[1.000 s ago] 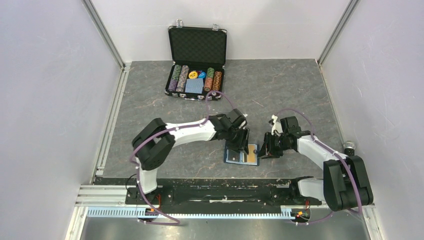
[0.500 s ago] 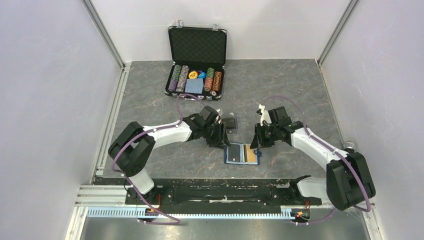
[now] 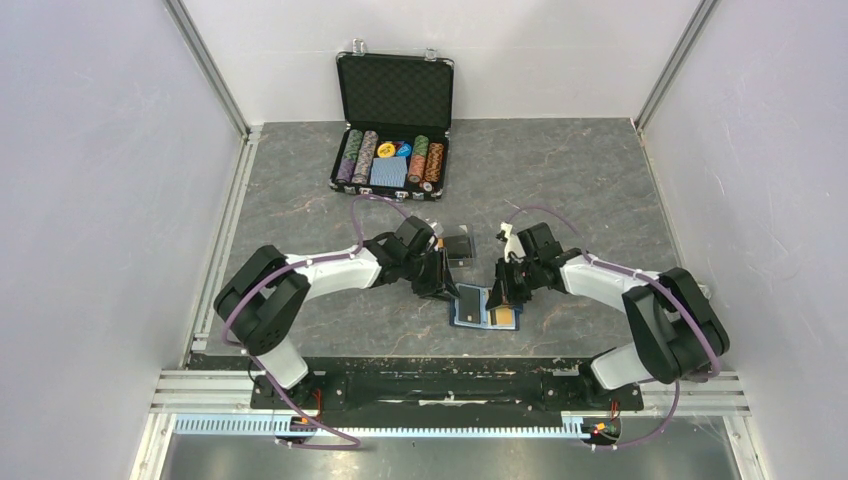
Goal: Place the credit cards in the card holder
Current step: Insert the credit card into the card holder, then turn over the card holder at the center of the board.
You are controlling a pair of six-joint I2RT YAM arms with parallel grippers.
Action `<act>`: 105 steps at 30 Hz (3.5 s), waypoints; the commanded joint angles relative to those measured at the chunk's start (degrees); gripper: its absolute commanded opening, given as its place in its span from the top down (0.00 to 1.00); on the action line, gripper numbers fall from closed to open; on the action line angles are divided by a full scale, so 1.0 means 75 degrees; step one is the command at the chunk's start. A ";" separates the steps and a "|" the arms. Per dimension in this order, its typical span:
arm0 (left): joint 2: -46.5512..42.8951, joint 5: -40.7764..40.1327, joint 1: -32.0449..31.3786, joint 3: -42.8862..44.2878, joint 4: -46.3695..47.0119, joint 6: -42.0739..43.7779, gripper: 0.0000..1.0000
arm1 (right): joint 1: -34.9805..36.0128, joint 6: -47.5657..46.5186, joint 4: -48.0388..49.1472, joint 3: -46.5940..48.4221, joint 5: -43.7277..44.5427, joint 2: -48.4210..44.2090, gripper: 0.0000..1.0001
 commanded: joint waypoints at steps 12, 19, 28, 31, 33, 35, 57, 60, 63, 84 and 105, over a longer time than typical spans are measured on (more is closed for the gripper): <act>-0.0111 0.0016 -0.0264 0.0430 0.0088 -0.0046 0.71 | 0.0042 0.0157 0.0674 -0.0327 -0.0052 0.0390 1.00; 0.0321 -0.0035 -0.0352 0.0582 -0.0158 -0.0096 0.67 | 0.0045 0.0176 0.0663 -0.0293 -0.0037 0.0402 1.00; 0.0668 -0.0130 -0.0448 0.0851 -0.0543 0.0011 0.66 | 0.0036 0.0159 0.0651 -0.0293 -0.0026 0.0409 1.00; 0.0786 -0.0006 -0.0520 0.0967 -0.0498 0.0039 0.68 | 0.0036 0.0157 0.0649 -0.0281 -0.0029 0.0410 1.00; 0.0840 0.0056 -0.0583 0.1046 -0.0463 0.0058 0.71 | 0.0044 0.0150 0.0644 -0.0272 -0.0032 0.0412 1.00; 0.0830 0.0035 -0.0631 0.1123 -0.0486 0.0084 0.75 | 0.0044 0.0146 0.0639 -0.0270 -0.0025 0.0422 1.00; 0.0898 -0.0537 -0.1078 0.2519 -0.1935 0.0998 0.66 | 0.0045 0.0145 0.0552 -0.0094 -0.0015 0.0412 1.00; 0.0921 -0.0615 -0.1116 0.2580 -0.2050 0.1067 0.66 | 0.0045 0.0141 0.0553 -0.0104 -0.0028 0.0425 1.00; 0.1032 -0.0663 -0.1149 0.2686 -0.2212 0.1144 0.69 | 0.0045 0.0151 0.0555 -0.0114 -0.0032 0.0429 1.00; 0.1952 -0.2184 -0.1621 0.4241 -0.4710 0.2167 0.59 | 0.0044 0.0129 0.0550 -0.0135 -0.0026 0.0443 1.00; 0.2348 -0.1962 -0.1811 0.4612 -0.4860 0.2384 0.75 | 0.0039 0.0137 0.0565 -0.0164 -0.0014 0.0420 1.00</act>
